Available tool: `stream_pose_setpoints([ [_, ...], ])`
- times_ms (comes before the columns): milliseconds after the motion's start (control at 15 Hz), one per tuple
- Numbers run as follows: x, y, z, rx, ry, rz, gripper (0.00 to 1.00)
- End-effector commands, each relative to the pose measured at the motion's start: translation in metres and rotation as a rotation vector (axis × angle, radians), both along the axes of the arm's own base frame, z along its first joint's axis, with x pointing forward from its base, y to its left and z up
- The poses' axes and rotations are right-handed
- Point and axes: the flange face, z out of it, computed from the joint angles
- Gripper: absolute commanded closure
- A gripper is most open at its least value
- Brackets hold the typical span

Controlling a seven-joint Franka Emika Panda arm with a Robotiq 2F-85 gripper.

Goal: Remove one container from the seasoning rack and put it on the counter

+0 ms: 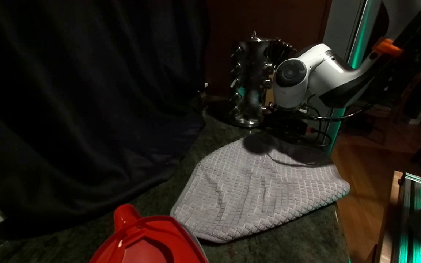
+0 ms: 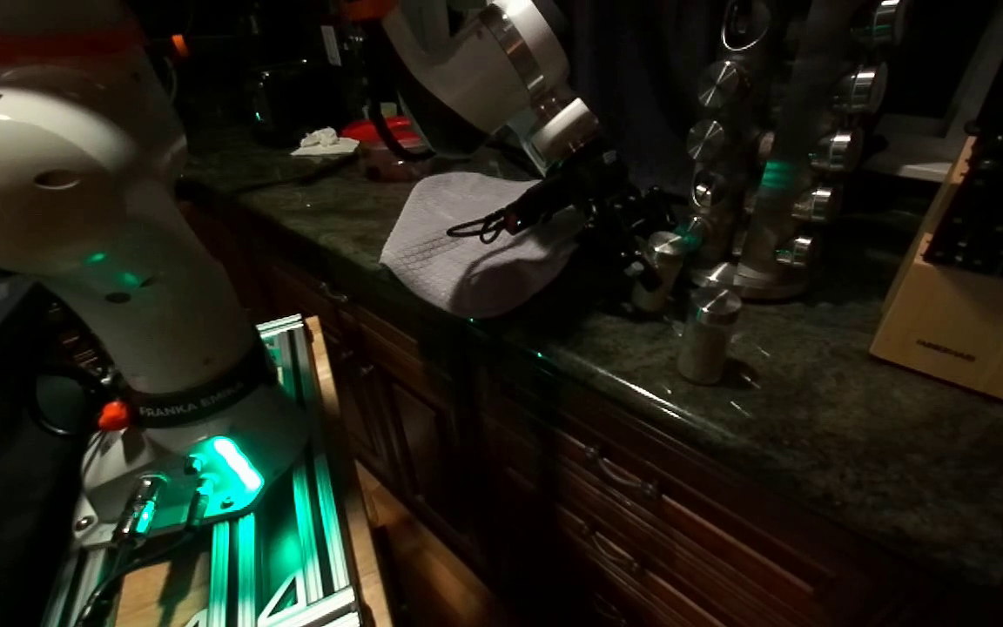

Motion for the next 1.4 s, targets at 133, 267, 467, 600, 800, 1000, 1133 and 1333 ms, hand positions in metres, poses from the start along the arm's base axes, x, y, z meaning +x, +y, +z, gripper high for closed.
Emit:
stream_pose_setpoints([
  [133,0.012,0.003,-0.011,-0.044,-0.02,-0.019,0.77],
  [267,0.014,0.005,-0.013,-0.05,-0.015,-0.022,0.41],
  [467,0.016,0.008,-0.014,-0.05,-0.013,-0.017,0.12],
  [600,0.015,0.009,-0.012,-0.044,-0.01,-0.013,0.0],
  [800,0.01,0.009,-0.001,-0.02,-0.002,-0.002,0.0],
  [1000,0.006,0.004,0.016,-0.001,0.023,0.003,0.0],
  [1133,0.005,0.001,0.029,0.013,0.014,0.002,0.0],
  [1333,0.004,-0.002,0.043,0.03,0.02,0.003,0.0],
])
